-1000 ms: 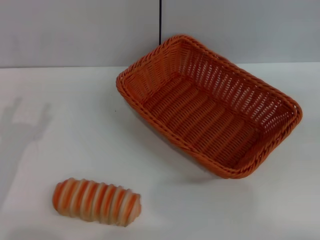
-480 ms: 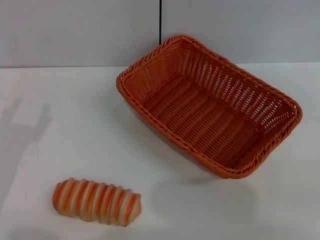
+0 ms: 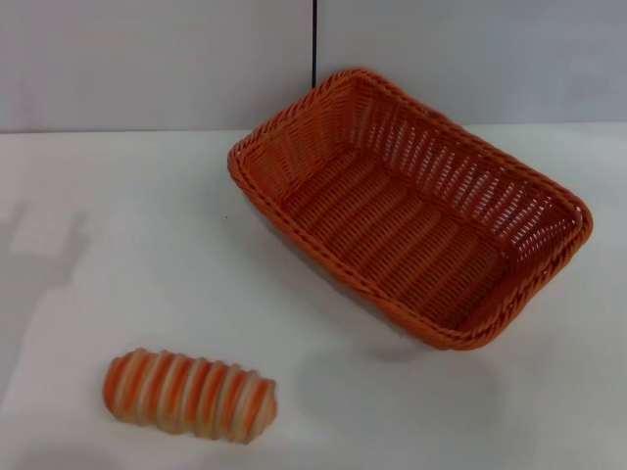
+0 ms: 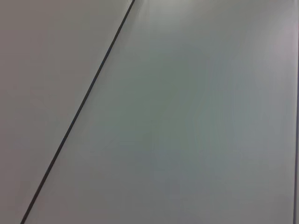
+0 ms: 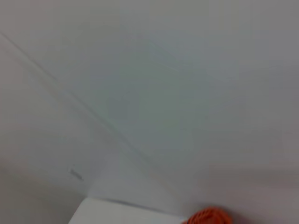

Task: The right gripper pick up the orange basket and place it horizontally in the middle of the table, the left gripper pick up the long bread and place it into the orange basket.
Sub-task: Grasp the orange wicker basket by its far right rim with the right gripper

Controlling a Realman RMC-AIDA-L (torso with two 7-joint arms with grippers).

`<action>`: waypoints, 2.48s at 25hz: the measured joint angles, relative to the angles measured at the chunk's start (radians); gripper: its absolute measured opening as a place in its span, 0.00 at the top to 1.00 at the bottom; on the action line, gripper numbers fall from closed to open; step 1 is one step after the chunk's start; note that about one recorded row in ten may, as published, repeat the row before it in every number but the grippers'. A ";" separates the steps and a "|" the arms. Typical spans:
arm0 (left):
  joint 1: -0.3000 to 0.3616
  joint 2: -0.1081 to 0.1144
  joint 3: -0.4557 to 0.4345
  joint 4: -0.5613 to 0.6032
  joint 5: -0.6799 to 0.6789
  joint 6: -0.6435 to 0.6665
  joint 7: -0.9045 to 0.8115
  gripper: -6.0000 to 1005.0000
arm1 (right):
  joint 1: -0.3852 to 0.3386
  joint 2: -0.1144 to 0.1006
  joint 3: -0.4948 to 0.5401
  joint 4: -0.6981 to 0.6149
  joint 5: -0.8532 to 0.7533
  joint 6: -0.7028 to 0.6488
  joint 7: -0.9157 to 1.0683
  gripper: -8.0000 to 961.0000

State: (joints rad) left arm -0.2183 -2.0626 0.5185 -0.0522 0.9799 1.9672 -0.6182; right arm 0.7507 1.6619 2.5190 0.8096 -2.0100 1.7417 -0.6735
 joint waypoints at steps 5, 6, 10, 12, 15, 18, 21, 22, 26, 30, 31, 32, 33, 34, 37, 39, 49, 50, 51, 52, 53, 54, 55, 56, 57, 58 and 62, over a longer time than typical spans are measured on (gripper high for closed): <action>0.001 0.000 0.000 0.011 -0.001 0.007 0.000 0.19 | 0.023 0.001 -0.100 -0.021 -0.001 -0.002 -0.003 0.29; 0.001 0.000 0.000 0.011 -0.001 0.007 0.000 0.19 | 0.023 0.001 -0.100 -0.021 -0.001 -0.002 -0.003 0.29; 0.000 -0.001 0.003 0.010 -0.001 0.001 0.000 0.19 | 0.029 0.007 -0.157 -0.031 -0.036 -0.005 0.003 0.29; 0.000 -0.001 0.002 0.010 -0.001 0.000 0.000 0.19 | 0.032 0.009 -0.159 -0.052 -0.050 -0.005 0.000 0.29; -0.002 0.000 0.000 0.011 -0.002 -0.006 0.000 0.19 | 0.036 0.011 -0.177 -0.092 -0.059 -0.012 -0.019 0.29; -0.004 0.000 -0.001 0.011 -0.002 -0.011 0.000 0.19 | 0.037 0.014 -0.199 -0.108 -0.069 -0.028 -0.027 0.29; -0.007 0.000 0.000 0.011 -0.002 -0.016 0.000 0.19 | 0.043 0.017 -0.240 -0.130 -0.079 -0.060 -0.028 0.29; -0.007 -0.001 0.000 0.011 -0.002 -0.016 0.000 0.19 | 0.050 0.021 -0.252 -0.145 -0.080 -0.076 -0.028 0.29; -0.007 -0.002 -0.001 0.011 -0.002 -0.017 0.000 0.19 | 0.055 0.033 -0.262 -0.150 -0.080 -0.100 -0.028 0.29; -0.006 -0.002 -0.002 0.009 -0.001 -0.018 0.000 0.19 | 0.055 0.057 -0.286 -0.155 -0.082 -0.125 -0.029 0.29; -0.006 -0.002 -0.002 0.009 -0.001 -0.018 0.000 0.19 | 0.055 0.057 -0.286 -0.155 -0.082 -0.125 -0.029 0.29; -0.004 -0.002 -0.003 0.009 -0.002 -0.018 0.000 0.19 | 0.052 0.065 -0.289 -0.155 -0.082 -0.129 -0.029 0.29; -0.003 -0.002 -0.003 0.009 -0.002 -0.018 0.000 0.19 | 0.052 0.065 -0.289 -0.155 -0.082 -0.129 -0.029 0.29; -0.001 -0.002 -0.003 0.008 -0.004 -0.018 0.000 0.19 | 0.048 0.068 -0.293 -0.155 -0.082 -0.135 -0.029 0.29; 0.003 -0.002 -0.004 0.008 -0.007 -0.019 0.000 0.19 | 0.041 0.075 -0.313 -0.156 -0.093 -0.169 -0.029 0.29; 0.004 -0.002 -0.004 0.009 -0.007 -0.020 0.000 0.19 | 0.040 0.077 -0.315 -0.156 -0.101 -0.174 -0.029 0.29; 0.004 -0.001 -0.005 0.009 -0.006 -0.021 0.000 0.19 | 0.044 0.102 -0.343 -0.154 -0.161 -0.222 -0.038 0.29; 0.004 -0.001 -0.005 0.009 -0.006 -0.021 0.000 0.19 | 0.043 0.104 -0.346 -0.155 -0.161 -0.224 -0.041 0.29; 0.004 -0.001 -0.005 0.009 -0.006 -0.021 0.000 0.19 | 0.043 0.106 -0.349 -0.155 -0.161 -0.225 -0.041 0.29; 0.004 -0.001 -0.005 0.009 -0.006 -0.021 0.000 0.19 | 0.042 0.107 -0.351 -0.155 -0.162 -0.226 -0.042 0.29; 0.004 -0.001 -0.005 0.009 -0.006 -0.021 0.000 0.19 | 0.041 0.110 -0.352 -0.156 -0.162 -0.227 -0.044 0.29; 0.004 -0.001 -0.005 0.009 -0.005 -0.021 0.000 0.19 | 0.041 0.112 -0.353 -0.156 -0.162 -0.229 -0.047 0.29; 0.004 -0.001 -0.005 0.009 -0.005 -0.022 0.000 0.19 | 0.040 0.114 -0.353 -0.156 -0.162 -0.230 -0.048 0.29; 0.004 -0.001 -0.005 0.009 -0.004 -0.022 0.000 0.19 | 0.040 0.116 -0.353 -0.157 -0.166 -0.234 -0.050 0.29; 0.004 -0.001 -0.005 0.009 -0.003 -0.024 0.000 0.19 | 0.039 0.118 -0.354 -0.159 -0.171 -0.239 -0.052 0.29; 0.004 -0.001 -0.005 0.009 -0.003 -0.024 0.000 0.19 | 0.039 0.122 -0.354 -0.162 -0.181 -0.248 -0.053 0.29; 0.004 -0.001 -0.005 0.009 -0.003 -0.025 0.000 0.19 | 0.039 0.138 -0.355 -0.167 -0.215 -0.277 -0.056 0.29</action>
State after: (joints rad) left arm -0.2147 -2.0631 0.5139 -0.0428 0.9773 1.9420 -0.6182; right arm 0.7896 1.7996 2.1645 0.6429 -2.2251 1.4644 -0.7294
